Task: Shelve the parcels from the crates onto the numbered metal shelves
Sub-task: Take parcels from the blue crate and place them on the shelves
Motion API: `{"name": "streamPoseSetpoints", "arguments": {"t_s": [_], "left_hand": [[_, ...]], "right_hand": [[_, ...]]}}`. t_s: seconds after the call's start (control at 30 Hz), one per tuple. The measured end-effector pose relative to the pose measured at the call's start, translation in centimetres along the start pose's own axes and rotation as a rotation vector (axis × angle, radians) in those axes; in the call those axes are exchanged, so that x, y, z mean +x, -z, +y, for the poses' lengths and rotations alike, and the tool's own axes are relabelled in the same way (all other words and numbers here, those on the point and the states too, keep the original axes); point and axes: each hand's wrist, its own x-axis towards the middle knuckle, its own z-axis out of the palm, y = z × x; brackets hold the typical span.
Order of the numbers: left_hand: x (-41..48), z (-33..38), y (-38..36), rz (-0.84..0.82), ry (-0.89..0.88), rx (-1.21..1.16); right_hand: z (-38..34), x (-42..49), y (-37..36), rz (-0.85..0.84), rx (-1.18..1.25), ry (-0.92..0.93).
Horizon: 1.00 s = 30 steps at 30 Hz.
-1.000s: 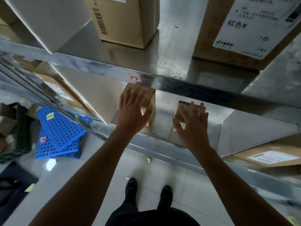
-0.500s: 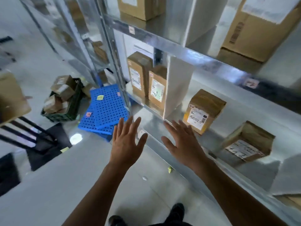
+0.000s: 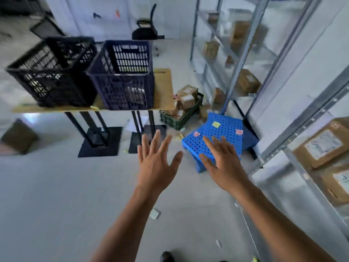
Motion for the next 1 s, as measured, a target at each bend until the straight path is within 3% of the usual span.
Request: {"name": "streamPoseSetpoints", "arguments": {"t_s": [0.2,0.43,0.73,1.0], "left_hand": [[3.8,-6.9,3.6,0.097,0.148,0.006],[13.6,-11.8,4.8,0.147,0.205,0.059],[31.0,-14.7,7.2,0.071,0.162,0.176],[42.5,-18.3,9.3,-0.062,0.143,0.065]], "right_hand": [[-6.8,8.8,-3.8,-0.071,0.059,0.170],[-8.6,21.6,-7.7,-0.100,0.122,0.244],[-9.4,39.9,-7.8,-0.064,0.147,0.280],[-10.6,51.3,-8.7,-0.123,0.077,0.297]]}}
